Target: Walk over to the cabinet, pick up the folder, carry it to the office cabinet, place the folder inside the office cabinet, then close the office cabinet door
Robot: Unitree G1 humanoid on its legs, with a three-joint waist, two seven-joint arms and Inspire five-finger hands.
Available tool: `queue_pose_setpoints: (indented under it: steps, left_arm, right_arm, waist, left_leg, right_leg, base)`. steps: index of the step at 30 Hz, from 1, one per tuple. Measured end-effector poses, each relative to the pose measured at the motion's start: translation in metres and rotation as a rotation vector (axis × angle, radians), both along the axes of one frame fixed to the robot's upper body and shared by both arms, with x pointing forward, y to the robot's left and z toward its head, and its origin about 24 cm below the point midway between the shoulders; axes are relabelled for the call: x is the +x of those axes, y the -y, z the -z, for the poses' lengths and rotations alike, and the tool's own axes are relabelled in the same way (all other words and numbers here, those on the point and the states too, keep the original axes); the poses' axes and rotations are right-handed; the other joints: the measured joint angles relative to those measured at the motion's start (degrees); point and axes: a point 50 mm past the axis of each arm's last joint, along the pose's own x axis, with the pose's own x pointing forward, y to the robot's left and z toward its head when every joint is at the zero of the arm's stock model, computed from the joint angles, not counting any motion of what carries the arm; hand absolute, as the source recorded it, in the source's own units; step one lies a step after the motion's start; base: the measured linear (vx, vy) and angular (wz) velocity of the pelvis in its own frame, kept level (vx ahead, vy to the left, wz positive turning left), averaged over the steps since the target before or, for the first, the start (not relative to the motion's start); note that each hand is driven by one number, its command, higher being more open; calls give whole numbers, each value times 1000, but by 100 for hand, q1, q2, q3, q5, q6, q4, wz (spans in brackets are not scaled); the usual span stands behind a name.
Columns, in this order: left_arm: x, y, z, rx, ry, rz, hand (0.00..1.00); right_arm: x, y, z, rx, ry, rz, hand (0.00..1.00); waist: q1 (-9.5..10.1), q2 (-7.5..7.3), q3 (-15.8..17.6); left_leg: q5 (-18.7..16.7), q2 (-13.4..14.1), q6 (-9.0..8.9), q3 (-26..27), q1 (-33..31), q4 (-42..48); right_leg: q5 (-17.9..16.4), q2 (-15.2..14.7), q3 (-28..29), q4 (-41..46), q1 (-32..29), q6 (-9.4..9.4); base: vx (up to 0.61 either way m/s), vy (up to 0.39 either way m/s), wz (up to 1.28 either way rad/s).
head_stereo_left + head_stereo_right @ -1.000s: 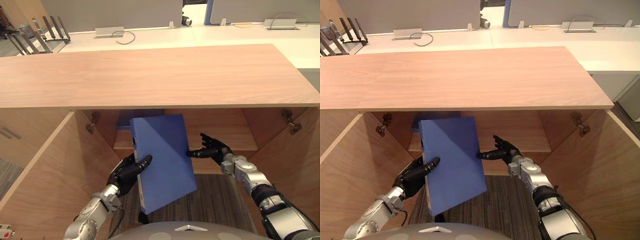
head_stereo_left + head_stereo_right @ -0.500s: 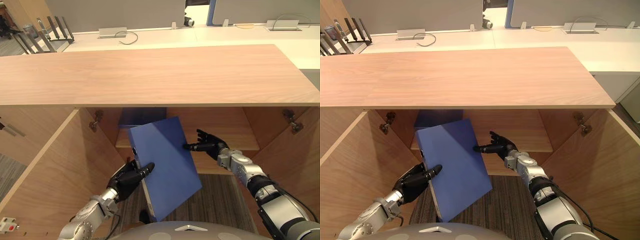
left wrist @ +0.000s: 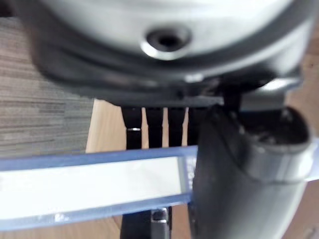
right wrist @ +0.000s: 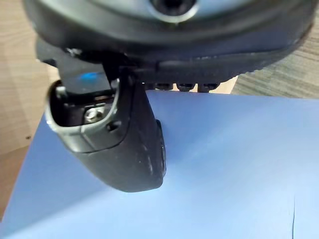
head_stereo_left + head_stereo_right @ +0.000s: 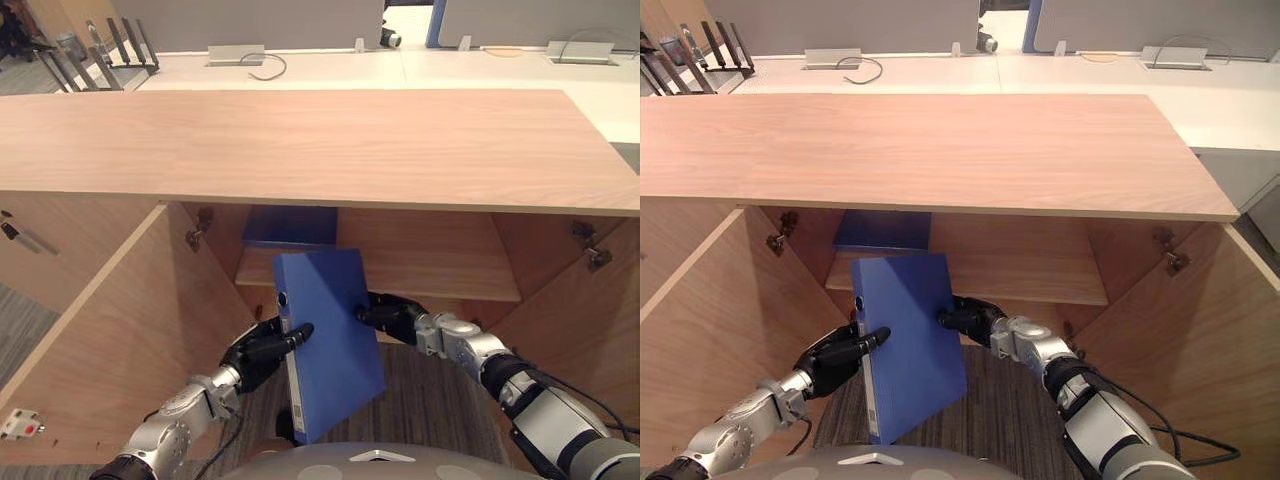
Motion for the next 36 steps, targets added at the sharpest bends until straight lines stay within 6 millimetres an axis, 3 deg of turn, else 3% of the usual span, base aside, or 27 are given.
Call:
queue_pose_setpoints:
  steps: [7,20,24,29,30,36]
  left_arm:
    - [6,7,-1,11,13,31,0]
    - [-1,1,3,22,-22,4,0]
    - [-1,3,3,13,-21,1,0]
    - [0,12,3,-25,-16,-12,0]
    - [0,21,3,-65,-13,-12,0]
    - [0,30,3,-104,-9,-16,0]
  right_arm:
    - [-3,9,4,-54,-11,-8,100]
    - [-9,-2,18,-3,-59,77,100]
    - [-7,3,16,11,-51,117,100]
    - [-4,30,11,0,-39,229,100]
    - [-4,62,6,-58,-26,333,100]
    - [-5,77,4,-58,-26,417,100]
  waist:
    - [73,-4,0]
    - [156,-32,15]
    - [152,-35,18]
    - [122,-46,25]
    - [82,-60,34]
    - [57,-101,60]
  left_leg:
    - [72,180,-41,-80,-64,-3]
    - [81,78,-34,-171,-104,0]
    - [82,77,-34,-170,-94,0]
    - [81,73,-35,-167,-53,-2]
    - [62,76,-32,-129,-34,-3]
    - [39,78,-39,-62,-26,-2]
  right_leg:
    - [84,175,-25,-91,-19,-72]
    - [87,129,-135,-94,8,11]
    - [85,129,-143,-106,24,10]
    - [87,117,-138,-96,54,14]
    - [72,79,-94,-103,40,21]
    - [67,76,-15,-93,4,34]
  base:
    - [-110,-15,1]
    - [21,-12,4]
    - [13,-16,0]
    - [-26,1,-2]
    - [-88,7,-9]
    - [4,-15,-7]
